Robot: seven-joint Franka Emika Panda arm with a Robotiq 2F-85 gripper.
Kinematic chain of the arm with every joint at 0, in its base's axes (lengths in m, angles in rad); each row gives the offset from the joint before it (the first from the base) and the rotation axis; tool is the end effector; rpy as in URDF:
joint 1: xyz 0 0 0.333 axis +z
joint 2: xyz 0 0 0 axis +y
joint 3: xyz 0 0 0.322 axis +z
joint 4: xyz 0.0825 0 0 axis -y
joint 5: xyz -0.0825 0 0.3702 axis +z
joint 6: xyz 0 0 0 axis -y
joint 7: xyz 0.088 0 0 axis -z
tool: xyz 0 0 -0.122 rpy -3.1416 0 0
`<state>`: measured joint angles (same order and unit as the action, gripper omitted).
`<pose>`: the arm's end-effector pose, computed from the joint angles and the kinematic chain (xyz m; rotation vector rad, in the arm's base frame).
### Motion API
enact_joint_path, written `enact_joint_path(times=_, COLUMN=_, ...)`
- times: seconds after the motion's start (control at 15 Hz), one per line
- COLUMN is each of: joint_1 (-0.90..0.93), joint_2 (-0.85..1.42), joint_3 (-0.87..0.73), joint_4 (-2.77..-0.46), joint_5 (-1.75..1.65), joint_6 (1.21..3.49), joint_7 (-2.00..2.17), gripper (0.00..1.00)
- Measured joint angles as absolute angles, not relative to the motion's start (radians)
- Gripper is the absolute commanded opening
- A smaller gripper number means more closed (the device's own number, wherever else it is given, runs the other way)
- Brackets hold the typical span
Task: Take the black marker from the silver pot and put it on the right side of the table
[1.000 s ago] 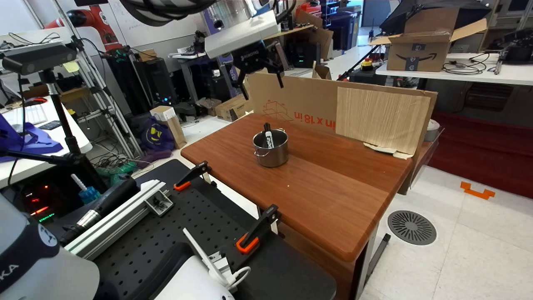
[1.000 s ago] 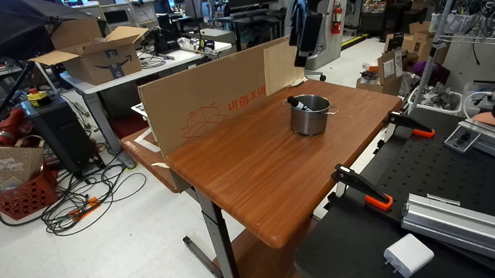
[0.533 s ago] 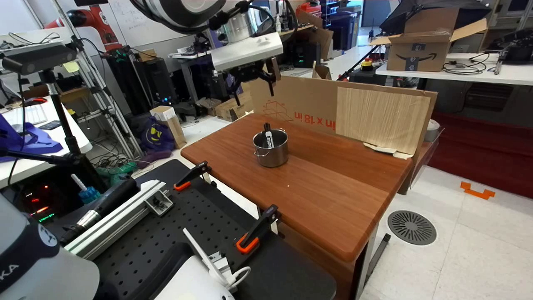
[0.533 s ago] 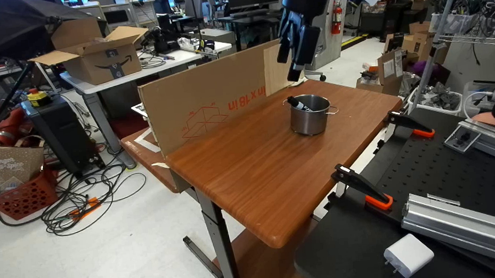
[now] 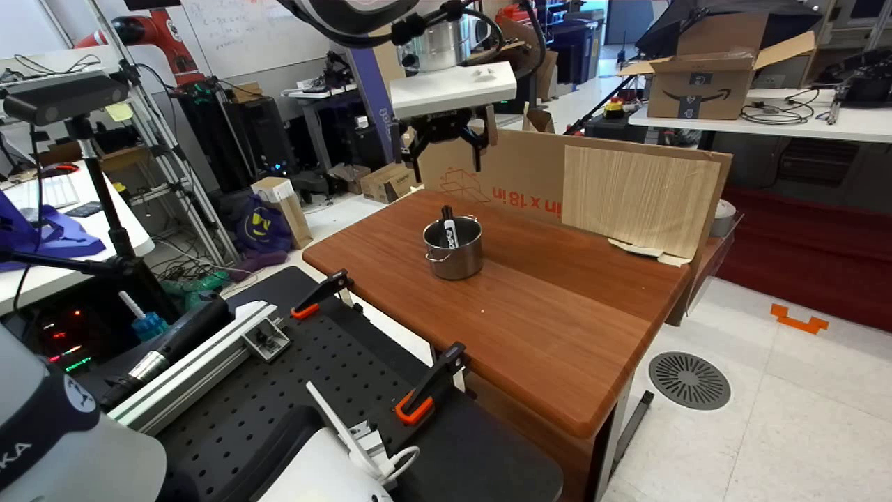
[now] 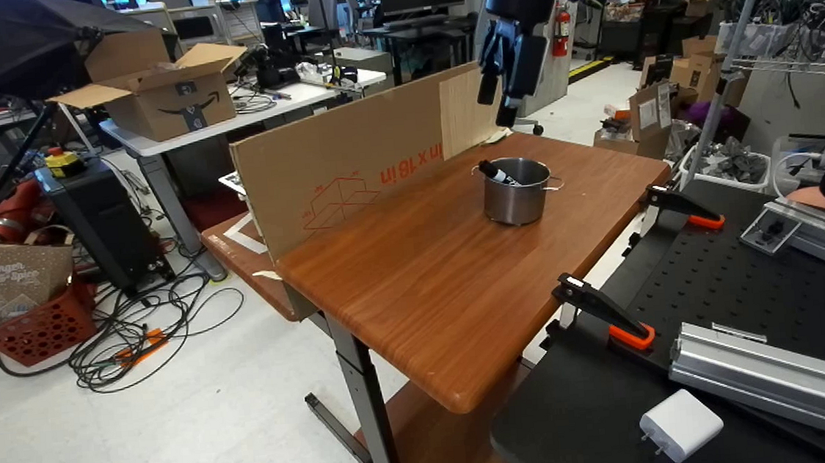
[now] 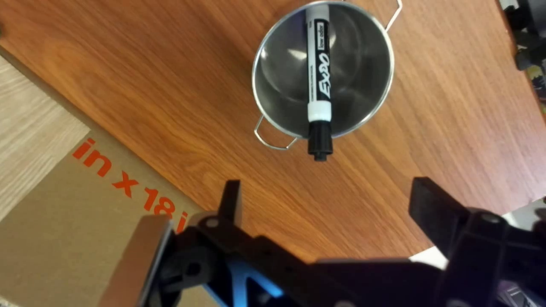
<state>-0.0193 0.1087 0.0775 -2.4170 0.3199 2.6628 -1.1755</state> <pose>0.5006 0.0225 0.2803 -2.7056 -1.4054 -0.3164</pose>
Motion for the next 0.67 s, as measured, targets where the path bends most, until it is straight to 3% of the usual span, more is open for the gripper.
enact_joint_path(times=0.67, joint_1=-0.026, joint_2=0.216, joint_3=0.079, joint_4=-2.357, joint_5=0.271, joint_6=2.641, joint_7=-1.138, gripper=1.0)
